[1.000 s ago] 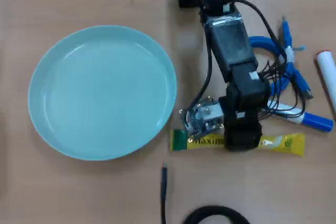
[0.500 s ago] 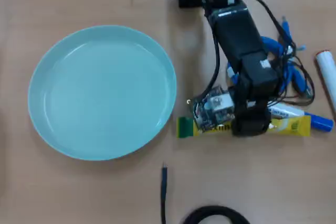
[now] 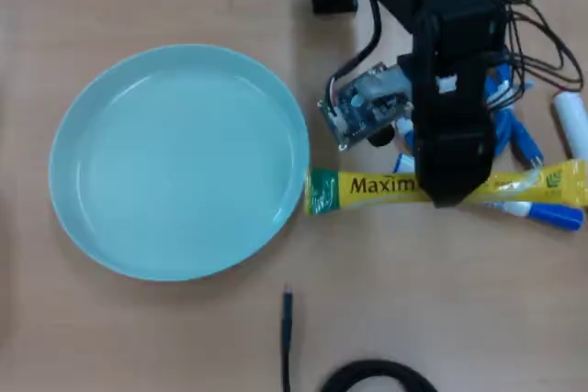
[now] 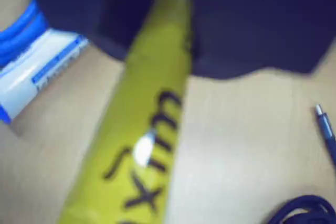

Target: Pick up the yellow coffee stick, then put it in the green bowl

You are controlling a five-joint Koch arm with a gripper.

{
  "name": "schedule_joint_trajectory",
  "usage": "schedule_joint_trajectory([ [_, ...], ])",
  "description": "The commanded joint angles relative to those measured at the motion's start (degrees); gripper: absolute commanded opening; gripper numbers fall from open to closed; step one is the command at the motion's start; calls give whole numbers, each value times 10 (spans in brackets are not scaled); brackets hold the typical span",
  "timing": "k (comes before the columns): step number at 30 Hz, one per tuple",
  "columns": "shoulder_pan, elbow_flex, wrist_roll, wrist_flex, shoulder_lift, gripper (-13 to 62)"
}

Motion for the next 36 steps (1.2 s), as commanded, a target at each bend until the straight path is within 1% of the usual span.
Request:
schedule_joint_trajectory([
  [1, 9, -30, -3, 5, 49, -79],
  [12, 11, -32, 0, 2, 58, -79],
  [16, 35, -9, -3, -32, 76, -79],
  [19, 55, 43, -1, -52, 126, -79],
  [25, 96, 195, -4, -132, 220, -79],
  [36, 205, 363, -12, -219, 317, -79],
])
